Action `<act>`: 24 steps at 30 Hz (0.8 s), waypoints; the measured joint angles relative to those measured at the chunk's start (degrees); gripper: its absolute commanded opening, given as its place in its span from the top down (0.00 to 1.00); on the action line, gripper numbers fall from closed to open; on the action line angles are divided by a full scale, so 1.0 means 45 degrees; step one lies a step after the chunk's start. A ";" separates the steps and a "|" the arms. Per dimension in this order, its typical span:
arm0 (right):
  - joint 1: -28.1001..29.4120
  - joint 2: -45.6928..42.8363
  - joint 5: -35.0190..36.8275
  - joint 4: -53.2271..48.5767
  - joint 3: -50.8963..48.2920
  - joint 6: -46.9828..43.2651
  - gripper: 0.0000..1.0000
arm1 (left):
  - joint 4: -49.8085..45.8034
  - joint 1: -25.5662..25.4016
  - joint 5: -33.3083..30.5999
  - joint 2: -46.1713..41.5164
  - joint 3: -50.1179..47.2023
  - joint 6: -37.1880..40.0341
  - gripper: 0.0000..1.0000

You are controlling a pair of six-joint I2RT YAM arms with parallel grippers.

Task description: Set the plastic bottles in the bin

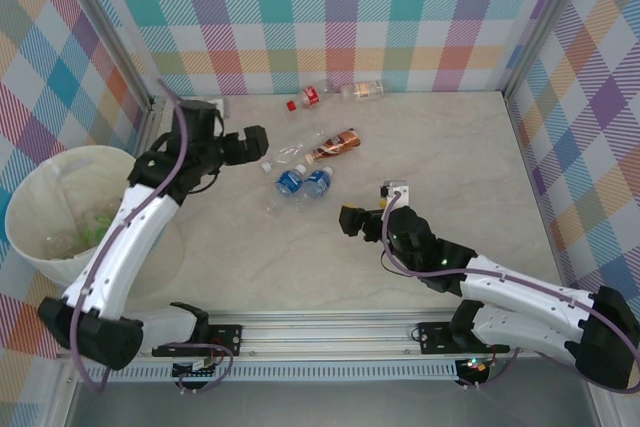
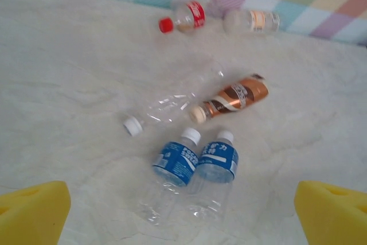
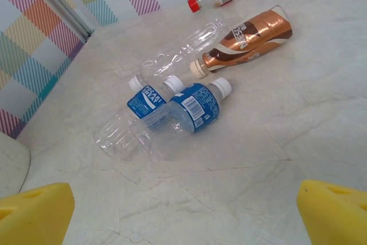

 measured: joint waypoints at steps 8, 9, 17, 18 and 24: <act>0.0000 -0.1049 0.0291 -0.0748 -0.0330 0.0675 0.00 | 0.0714 -0.0107 0.1268 0.2769 -0.0860 0.0748 0.00; 0.0000 -0.1180 0.0340 -0.0821 -0.0398 0.0733 0.00 | 0.0719 -0.0107 0.1404 0.2997 -0.0903 0.0928 0.00; -0.0005 -0.2147 0.0593 -0.1443 -0.0612 0.1180 0.00 | 0.0753 0.0005 0.2035 0.4692 -0.0957 0.1870 0.11; -0.0005 -0.2210 0.0617 -0.1467 -0.0612 0.1195 0.00 | 0.0758 0.0005 0.2089 0.4877 -0.0957 0.1928 0.12; 0.0000 -0.2322 0.0617 -0.1705 -0.0612 0.1321 0.00 | 0.0782 0.0005 0.2084 0.6086 -0.0967 0.2171 0.17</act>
